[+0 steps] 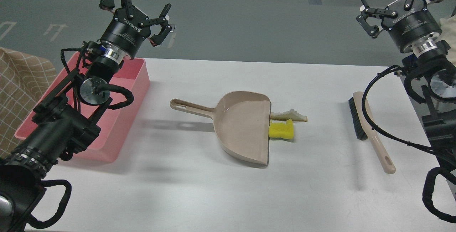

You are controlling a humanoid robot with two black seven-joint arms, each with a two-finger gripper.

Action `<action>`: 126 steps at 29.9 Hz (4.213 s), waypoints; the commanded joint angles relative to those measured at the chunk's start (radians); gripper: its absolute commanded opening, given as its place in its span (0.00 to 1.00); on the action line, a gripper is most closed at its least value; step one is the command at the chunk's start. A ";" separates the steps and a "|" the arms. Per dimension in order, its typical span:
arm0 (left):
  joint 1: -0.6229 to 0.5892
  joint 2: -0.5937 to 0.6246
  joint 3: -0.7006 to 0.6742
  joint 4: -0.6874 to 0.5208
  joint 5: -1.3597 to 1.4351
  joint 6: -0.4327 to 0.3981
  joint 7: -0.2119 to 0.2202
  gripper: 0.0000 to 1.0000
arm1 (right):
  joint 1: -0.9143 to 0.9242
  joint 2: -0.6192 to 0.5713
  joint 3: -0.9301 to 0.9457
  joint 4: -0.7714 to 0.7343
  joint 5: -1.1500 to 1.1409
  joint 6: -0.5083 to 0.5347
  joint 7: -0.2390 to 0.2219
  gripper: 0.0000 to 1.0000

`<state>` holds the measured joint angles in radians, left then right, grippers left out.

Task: Sweep and dump garbage into bin
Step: 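Lower the left gripper to the beige dustpan handle and grasp it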

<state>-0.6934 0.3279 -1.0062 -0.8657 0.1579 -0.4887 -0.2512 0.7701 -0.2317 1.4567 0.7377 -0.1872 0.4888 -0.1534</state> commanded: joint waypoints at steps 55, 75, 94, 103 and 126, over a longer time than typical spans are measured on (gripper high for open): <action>0.440 0.195 0.390 -0.780 0.838 0.977 -0.010 0.98 | 0.000 0.003 -0.001 -0.020 0.000 0.000 0.000 1.00; 0.491 0.183 0.494 -0.655 0.933 0.977 -0.011 0.98 | 0.000 0.008 -0.001 -0.018 0.000 0.000 0.000 1.00; 0.431 0.051 0.502 -0.392 0.931 0.977 -0.013 0.98 | 0.001 0.008 -0.001 -0.017 -0.002 0.000 0.000 1.00; 0.397 0.051 0.503 -0.363 0.933 0.977 -0.013 0.97 | 0.000 0.009 -0.001 -0.015 0.000 0.000 0.000 1.00; 0.327 0.039 0.571 -0.300 0.934 0.977 -0.016 0.65 | 0.000 0.011 -0.001 -0.015 0.000 0.000 0.000 1.00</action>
<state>-0.3674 0.3666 -0.4386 -1.1658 1.0914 0.4887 -0.2657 0.7700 -0.2223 1.4557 0.7240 -0.1871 0.4888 -0.1534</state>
